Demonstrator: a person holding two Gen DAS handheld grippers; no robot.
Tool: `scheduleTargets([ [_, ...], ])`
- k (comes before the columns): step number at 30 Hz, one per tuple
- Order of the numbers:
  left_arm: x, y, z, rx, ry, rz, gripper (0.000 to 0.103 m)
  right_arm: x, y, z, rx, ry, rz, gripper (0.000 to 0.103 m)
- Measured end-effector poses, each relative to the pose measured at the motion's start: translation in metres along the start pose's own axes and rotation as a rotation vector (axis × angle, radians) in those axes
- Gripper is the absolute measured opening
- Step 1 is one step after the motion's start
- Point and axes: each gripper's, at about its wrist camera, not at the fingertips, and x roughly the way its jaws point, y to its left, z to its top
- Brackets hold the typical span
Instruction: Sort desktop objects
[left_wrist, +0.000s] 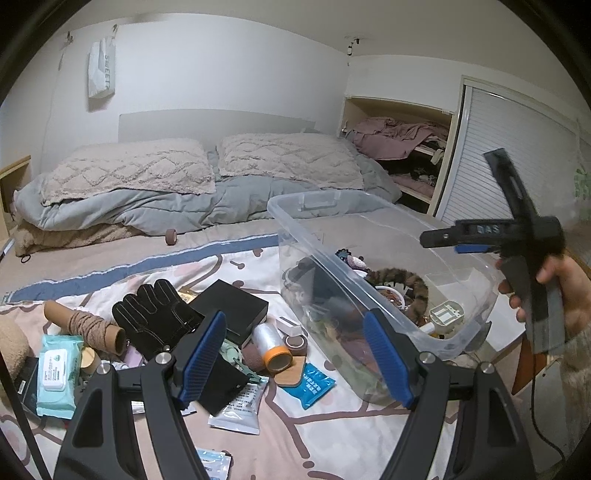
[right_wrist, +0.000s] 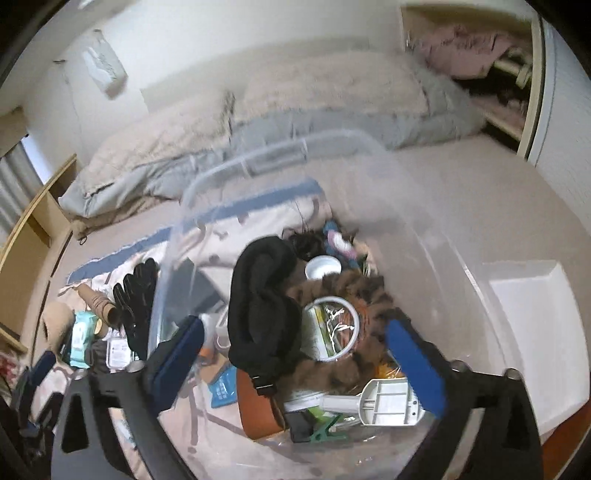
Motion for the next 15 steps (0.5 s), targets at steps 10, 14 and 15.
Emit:
scheduleTargets([
  [10, -0.027, -0.006, 0.008, 0.001, -0.043, -0.006, 0.1, -0.056, 0.026, -0.032, 0.012, -0.157, 0.031, 0.103],
  [14, -0.041, -0.015, 0.012, 0.025, -0.064, -0.006, 0.1, -0.085, 0.041, -0.043, -0.026, -0.22, 0.0, 0.103],
  [15, -0.044, -0.018, 0.014, 0.027, -0.069, -0.013, 0.101, -0.093, 0.044, -0.047, -0.035, -0.234, -0.005, 0.103],
])
